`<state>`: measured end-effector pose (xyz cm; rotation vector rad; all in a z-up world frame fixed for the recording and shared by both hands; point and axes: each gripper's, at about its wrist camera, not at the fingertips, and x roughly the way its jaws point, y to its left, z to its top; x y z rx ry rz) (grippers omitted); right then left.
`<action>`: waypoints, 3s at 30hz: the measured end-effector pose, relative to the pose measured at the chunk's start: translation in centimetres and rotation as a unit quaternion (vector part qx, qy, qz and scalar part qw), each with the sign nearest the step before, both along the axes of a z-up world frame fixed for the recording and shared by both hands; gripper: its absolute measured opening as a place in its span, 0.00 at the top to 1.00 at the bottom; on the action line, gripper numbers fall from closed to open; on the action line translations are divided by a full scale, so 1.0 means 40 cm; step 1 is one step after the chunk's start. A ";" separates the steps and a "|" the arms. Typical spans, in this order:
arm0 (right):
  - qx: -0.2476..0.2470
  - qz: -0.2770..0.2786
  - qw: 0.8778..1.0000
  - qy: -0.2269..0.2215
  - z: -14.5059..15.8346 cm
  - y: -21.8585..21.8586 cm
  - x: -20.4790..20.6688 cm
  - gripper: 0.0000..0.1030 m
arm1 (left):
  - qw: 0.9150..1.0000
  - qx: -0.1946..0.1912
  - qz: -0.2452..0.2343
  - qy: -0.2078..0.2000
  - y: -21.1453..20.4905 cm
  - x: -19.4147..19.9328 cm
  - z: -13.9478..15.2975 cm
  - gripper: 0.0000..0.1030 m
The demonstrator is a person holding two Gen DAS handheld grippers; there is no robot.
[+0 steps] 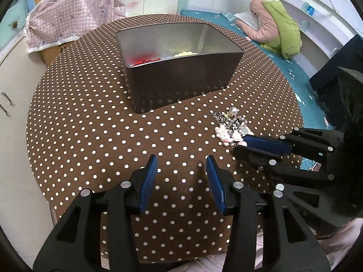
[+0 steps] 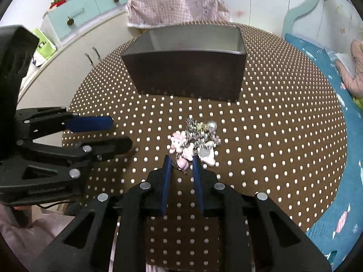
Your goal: Organize jewelry
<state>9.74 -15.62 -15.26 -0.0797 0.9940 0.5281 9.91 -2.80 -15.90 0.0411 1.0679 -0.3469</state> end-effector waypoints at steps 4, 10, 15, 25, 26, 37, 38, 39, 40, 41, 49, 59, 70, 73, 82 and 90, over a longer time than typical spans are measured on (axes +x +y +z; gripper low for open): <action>-0.002 -0.002 1.000 -0.005 0.002 0.000 0.001 0.86 | 1.000 0.001 -0.004 0.006 -0.015 0.008 -0.009 0.56; 0.022 -0.006 1.000 -0.003 0.018 -0.015 -0.004 0.90 | 1.000 -0.008 -0.011 0.006 -0.041 0.037 -0.003 0.56; 0.047 -0.018 0.998 -0.024 0.063 -0.054 -0.018 0.90 | 1.000 -0.015 -0.025 -0.002 -0.071 0.061 0.007 0.56; 0.067 -0.068 0.994 -0.061 0.124 -0.159 -0.009 0.90 | 0.998 -0.019 -0.059 0.016 -0.140 0.076 -0.012 0.56; 0.067 -0.074 0.993 -0.061 0.123 -0.168 0.000 0.90 | 0.998 -0.020 -0.064 0.015 -0.148 0.075 -0.010 0.56; 0.076 -0.090 0.992 -0.036 0.074 -0.204 0.022 0.90 | 0.996 -0.016 -0.084 0.014 -0.205 0.100 -0.020 0.85; 0.078 -0.090 0.992 -0.035 0.072 -0.204 0.023 0.90 | 0.996 -0.015 -0.083 0.013 -0.206 0.097 -0.020 0.86; 0.079 -0.089 0.992 -0.035 0.071 -0.206 0.023 0.90 | 0.996 -0.015 -0.084 0.012 -0.205 0.096 -0.020 0.89; 0.081 -0.090 0.992 -0.034 0.070 -0.208 0.022 0.90 | 0.996 -0.017 -0.084 0.014 -0.201 0.095 -0.019 0.89; 0.081 -0.090 0.992 -0.033 0.069 -0.209 0.022 0.90 | 0.996 -0.017 -0.083 0.014 -0.201 0.091 -0.019 0.89; 0.084 -0.090 0.992 -0.032 0.069 -0.212 0.020 0.90 | 0.997 -0.020 -0.074 -0.001 -0.145 0.034 0.014 0.89; 0.081 -0.074 0.992 -0.055 0.111 -0.184 0.025 0.90 | 0.998 -0.031 -0.025 -0.049 -0.039 0.027 0.098 0.89; 0.078 -0.038 0.990 -0.112 0.210 -0.096 0.110 0.90 | 0.993 -0.047 0.022 -0.103 0.033 0.109 0.194 0.89; 0.077 -0.025 0.990 -0.117 0.219 -0.066 0.147 0.90 | 0.993 -0.048 0.035 -0.105 0.042 0.150 0.205 0.89; 0.057 -0.031 0.993 -0.100 0.194 -0.033 0.198 0.61 | 0.995 -0.033 0.044 -0.085 0.056 0.185 0.172 0.67; 0.057 -0.055 0.994 -0.078 0.164 -0.083 0.136 0.61 | 0.996 -0.035 0.043 -0.075 0.052 0.133 0.157 0.67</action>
